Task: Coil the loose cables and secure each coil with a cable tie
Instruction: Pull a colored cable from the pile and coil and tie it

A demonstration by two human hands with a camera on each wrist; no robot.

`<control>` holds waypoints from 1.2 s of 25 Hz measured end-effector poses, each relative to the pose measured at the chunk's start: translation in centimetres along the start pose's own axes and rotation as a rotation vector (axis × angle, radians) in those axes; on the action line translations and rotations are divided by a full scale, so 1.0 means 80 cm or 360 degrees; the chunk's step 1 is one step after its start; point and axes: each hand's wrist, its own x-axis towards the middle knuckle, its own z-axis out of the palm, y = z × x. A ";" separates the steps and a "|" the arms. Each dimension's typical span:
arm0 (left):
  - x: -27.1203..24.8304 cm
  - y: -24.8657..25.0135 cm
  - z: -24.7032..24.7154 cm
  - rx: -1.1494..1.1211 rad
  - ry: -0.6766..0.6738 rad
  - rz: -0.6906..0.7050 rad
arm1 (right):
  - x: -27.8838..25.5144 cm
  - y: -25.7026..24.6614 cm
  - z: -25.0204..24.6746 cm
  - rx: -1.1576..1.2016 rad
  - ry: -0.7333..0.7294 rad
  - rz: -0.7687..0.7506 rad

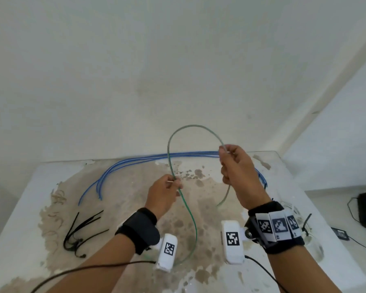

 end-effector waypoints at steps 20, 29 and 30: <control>-0.069 0.051 0.098 0.0035 0.0157 0.0515 | 0.057 0.013 -0.057 0.1481 -0.0178 0.0453; -0.068 0.056 0.160 -0.0405 0.0161 0.0077 | 0.016 0.094 -0.092 0.0691 -0.0538 0.0502; -0.066 0.057 0.163 -0.0320 0.0157 0.0043 | 0.016 0.098 -0.098 0.0593 -0.0579 0.0462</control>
